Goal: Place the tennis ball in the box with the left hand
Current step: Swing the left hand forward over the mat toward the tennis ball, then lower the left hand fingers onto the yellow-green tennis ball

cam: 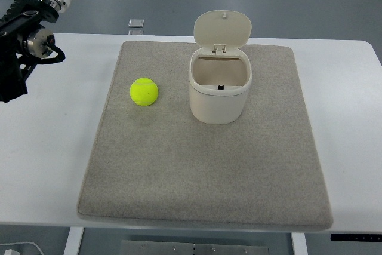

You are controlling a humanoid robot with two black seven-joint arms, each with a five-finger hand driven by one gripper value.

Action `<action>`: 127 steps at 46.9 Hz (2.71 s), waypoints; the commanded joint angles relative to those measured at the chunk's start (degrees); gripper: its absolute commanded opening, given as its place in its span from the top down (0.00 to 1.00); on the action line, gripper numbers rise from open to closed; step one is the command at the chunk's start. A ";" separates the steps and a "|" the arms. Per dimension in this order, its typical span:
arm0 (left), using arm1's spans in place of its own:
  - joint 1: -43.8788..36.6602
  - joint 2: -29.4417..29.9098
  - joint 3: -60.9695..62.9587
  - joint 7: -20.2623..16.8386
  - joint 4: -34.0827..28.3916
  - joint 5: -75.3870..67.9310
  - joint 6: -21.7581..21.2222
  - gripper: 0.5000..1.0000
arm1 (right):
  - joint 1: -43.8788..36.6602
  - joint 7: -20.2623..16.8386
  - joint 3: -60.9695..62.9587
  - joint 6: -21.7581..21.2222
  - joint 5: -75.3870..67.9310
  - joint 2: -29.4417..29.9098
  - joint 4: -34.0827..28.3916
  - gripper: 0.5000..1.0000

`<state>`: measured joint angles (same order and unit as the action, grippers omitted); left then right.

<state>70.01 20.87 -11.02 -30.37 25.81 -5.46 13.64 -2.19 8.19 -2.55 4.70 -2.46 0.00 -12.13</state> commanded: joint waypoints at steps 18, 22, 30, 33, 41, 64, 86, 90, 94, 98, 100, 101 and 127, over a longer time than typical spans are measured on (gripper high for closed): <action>5.66 6.03 25.00 5.41 12.69 0.01 1.30 0.02 | 0.00 0.07 0.00 -0.04 0.00 0.00 0.00 0.12; 4.79 6.03 25.08 5.32 13.48 0.01 1.48 0.02 | 0.00 -0.02 0.00 0.05 0.00 0.00 0.00 0.12; 2.15 5.59 25.79 5.23 13.74 -3.76 1.22 0.02 | 0.00 0.07 0.00 -0.04 0.00 0.00 0.00 0.12; 1.62 4.54 25.79 5.23 14.97 -6.31 0.86 0.02 | 0.00 -0.02 0.00 -0.04 0.00 0.00 0.00 0.12; 2.23 4.62 29.56 5.32 17.26 -7.29 0.34 0.02 | 0.00 0.07 0.00 0.05 0.00 0.00 0.00 0.12; 5.04 5.67 35.89 5.41 17.61 -11.59 0.34 0.02 | 0.00 -0.02 0.00 0.05 0.00 0.00 0.00 0.12; 9.88 7.52 37.30 5.41 21.21 -20.91 1.04 0.02 | 0.00 -0.02 0.00 -0.04 0.00 0.00 0.00 0.12; 9.53 7.61 37.39 5.32 21.56 -20.91 1.04 0.02 | 0.00 0.07 0.00 0.05 0.00 0.00 0.00 0.12; 9.09 7.61 37.30 5.32 22.09 -21.44 1.04 0.02 | 0.00 0.07 0.00 0.05 0.00 0.00 0.00 0.12; 8.83 8.05 37.30 5.32 22.79 -21.70 1.04 0.02 | 0.00 -0.02 0.00 0.05 0.00 0.00 0.00 0.12; 8.65 8.31 37.30 5.32 23.32 -21.70 1.04 0.02 | 0.00 -0.02 0.00 0.05 0.00 0.00 0.00 0.12; 8.56 8.31 37.30 5.32 23.76 -21.70 1.04 0.02 | 0.00 -0.02 0.00 0.05 0.00 0.00 0.00 0.12; 8.82 11.65 40.29 5.23 28.07 -22.40 -0.54 0.02 | 0.00 -0.02 -0.09 0.05 0.00 0.00 0.00 0.12</action>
<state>78.81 32.47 29.23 -25.11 53.87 -27.63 13.22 -2.20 8.17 -2.59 4.72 -2.46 0.00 -12.13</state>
